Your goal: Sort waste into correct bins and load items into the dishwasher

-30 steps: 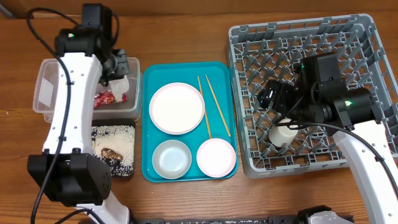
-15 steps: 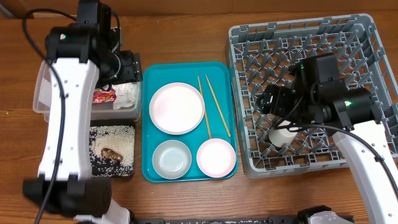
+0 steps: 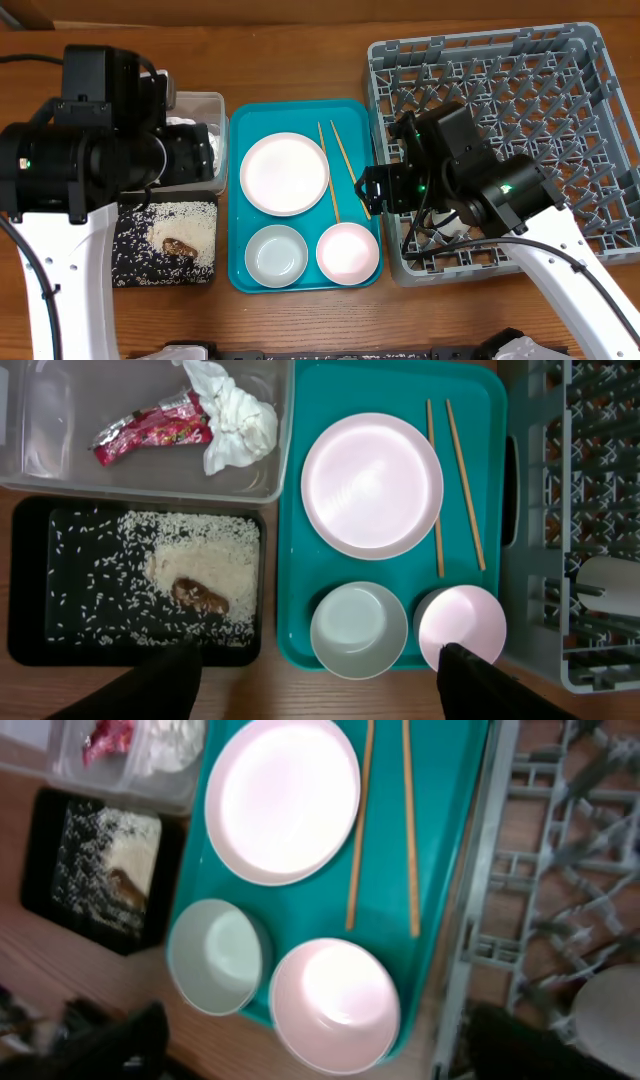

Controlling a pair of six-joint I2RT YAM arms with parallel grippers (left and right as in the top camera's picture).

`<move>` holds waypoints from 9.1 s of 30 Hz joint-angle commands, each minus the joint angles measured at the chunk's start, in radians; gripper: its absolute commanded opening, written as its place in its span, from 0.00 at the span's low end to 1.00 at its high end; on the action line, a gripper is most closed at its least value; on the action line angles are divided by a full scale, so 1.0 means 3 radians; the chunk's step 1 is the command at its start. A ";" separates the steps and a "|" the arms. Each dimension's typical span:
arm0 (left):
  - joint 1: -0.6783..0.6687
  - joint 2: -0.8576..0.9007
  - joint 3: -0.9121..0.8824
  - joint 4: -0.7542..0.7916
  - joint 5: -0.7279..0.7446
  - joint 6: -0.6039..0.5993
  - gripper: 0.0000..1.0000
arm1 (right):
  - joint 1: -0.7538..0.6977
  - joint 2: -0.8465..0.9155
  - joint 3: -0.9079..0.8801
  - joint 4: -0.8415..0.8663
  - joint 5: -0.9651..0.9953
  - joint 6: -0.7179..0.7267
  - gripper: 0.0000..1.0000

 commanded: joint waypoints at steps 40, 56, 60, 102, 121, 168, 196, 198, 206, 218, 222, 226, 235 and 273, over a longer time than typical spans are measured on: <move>-0.0440 -0.0792 -0.0693 0.0512 -0.0036 0.0003 1.00 | -0.0387 0.0004 0.0001 0.0140 0.0587 0.0557 1.00; -0.0282 -0.2675 -0.4084 0.4210 0.0156 0.0387 1.00 | -0.0387 0.0004 0.0001 0.0140 0.0587 0.0557 1.00; -0.0238 -0.3175 -0.4754 0.4846 0.0259 0.0375 1.00 | -0.0387 0.0004 0.0001 0.0140 0.0587 0.0557 1.00; -0.0155 -0.4804 -0.6582 0.5341 0.0323 0.0277 1.00 | -0.0387 0.0004 0.0001 0.0140 0.0587 0.0557 1.00; -0.0155 -0.4804 -0.6582 0.5341 0.0322 0.0277 1.00 | 0.1092 0.0566 -0.0200 0.0178 0.0319 0.0306 0.78; -0.0155 -0.4804 -0.6582 0.5341 0.0323 0.0277 1.00 | 0.1240 0.1949 -0.0191 0.1287 -0.0092 0.0646 0.22; -0.0155 -0.4804 -0.6582 0.5341 0.0323 0.0277 1.00 | 0.1240 0.1808 -0.0088 0.1306 0.0072 0.0841 0.04; -0.0155 -0.4804 -0.6582 0.5341 0.0322 0.0277 1.00 | 0.1240 0.1643 -0.0045 0.1171 0.0362 0.0842 0.04; -0.0155 -0.4804 -0.6582 0.5341 0.0322 0.0277 1.00 | 0.1078 0.0791 0.0195 0.0538 0.2171 0.0844 0.04; -0.0155 -0.4804 -0.6582 0.5341 0.0323 0.0277 1.00 | 0.0245 0.0478 0.0201 0.0662 0.5365 0.0828 0.04; -0.0155 -0.4804 -0.6582 0.5341 0.0323 0.0277 1.00 | -0.0053 0.0727 0.0201 0.0631 0.5428 0.0828 0.04; -0.0155 -0.4804 -0.6582 0.5341 0.0323 0.0277 1.00 | -0.0276 0.1002 0.0201 0.0627 0.5495 0.0821 0.04; -0.0155 -0.4804 -0.6582 0.5341 0.0323 0.0277 1.00 | -0.0463 0.1520 0.0201 0.0851 0.5692 0.0415 0.04; -0.0155 -0.4804 -0.6582 0.5341 0.0323 0.0277 1.00 | -0.0181 0.1825 -0.0084 0.0318 0.5002 0.0390 0.07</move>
